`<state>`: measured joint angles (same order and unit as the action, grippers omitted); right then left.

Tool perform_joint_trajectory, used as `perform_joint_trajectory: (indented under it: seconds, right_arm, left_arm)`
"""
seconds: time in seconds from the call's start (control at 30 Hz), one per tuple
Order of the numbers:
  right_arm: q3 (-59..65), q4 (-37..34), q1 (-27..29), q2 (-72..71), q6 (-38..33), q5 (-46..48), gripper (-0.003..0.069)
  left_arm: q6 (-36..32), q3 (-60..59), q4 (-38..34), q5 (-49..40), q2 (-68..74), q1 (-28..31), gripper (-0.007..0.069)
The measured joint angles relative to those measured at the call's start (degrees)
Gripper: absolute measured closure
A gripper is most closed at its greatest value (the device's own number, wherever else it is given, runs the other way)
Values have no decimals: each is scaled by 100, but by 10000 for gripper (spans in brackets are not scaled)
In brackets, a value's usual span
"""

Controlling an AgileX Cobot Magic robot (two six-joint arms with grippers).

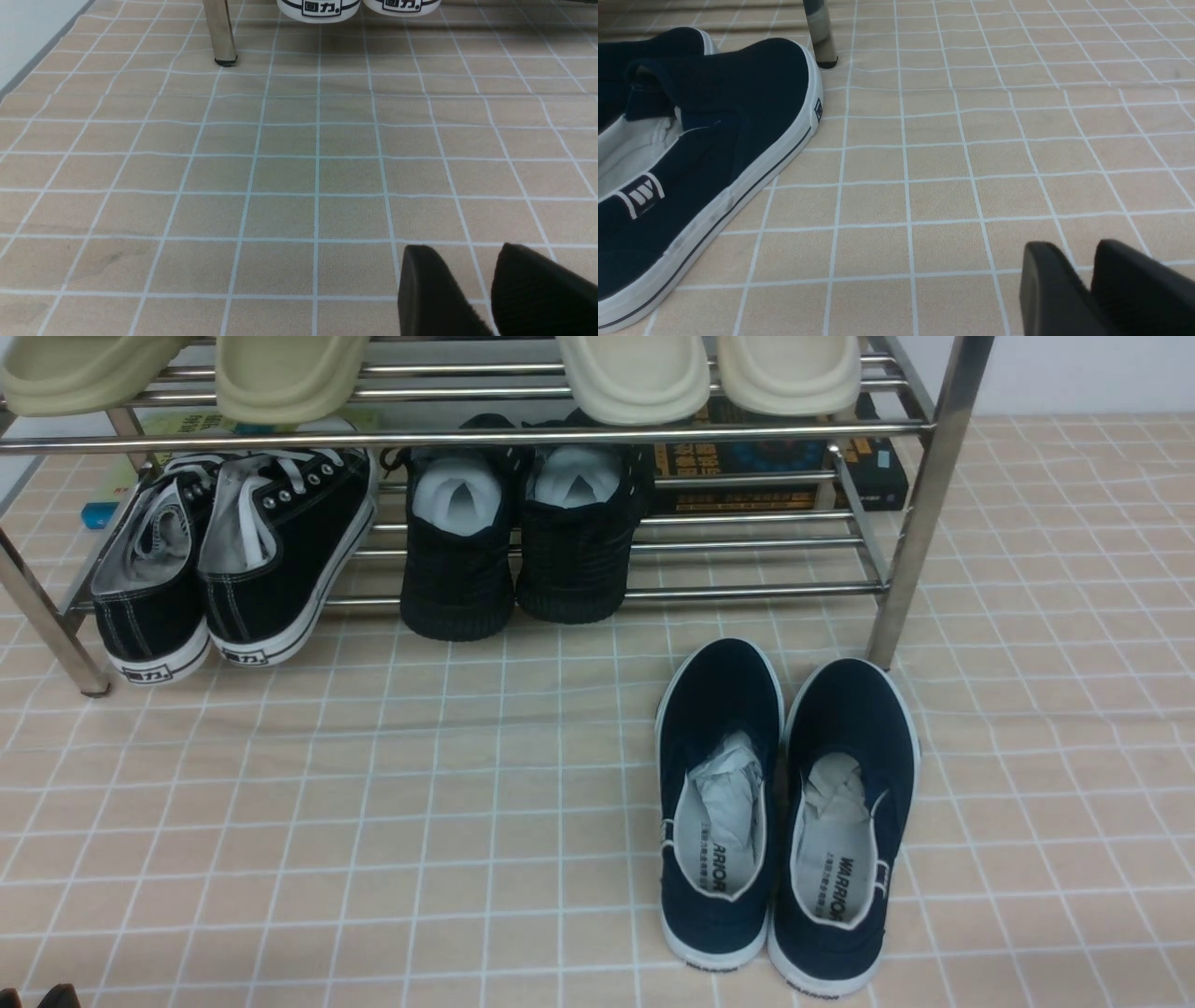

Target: Take the shoes off the shelf from the light coffee tablecloth by hand.

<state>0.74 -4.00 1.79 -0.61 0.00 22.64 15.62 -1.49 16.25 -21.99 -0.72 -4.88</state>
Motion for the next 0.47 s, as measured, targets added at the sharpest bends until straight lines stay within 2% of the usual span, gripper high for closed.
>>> perform_joint_trajectory:
  seconds: [0.47]
  right_arm:
    - [0, 0, 0, 0, 0, 0, 480]
  left_arm:
    - [0, 0, 0, 0, 0, 0, 385]
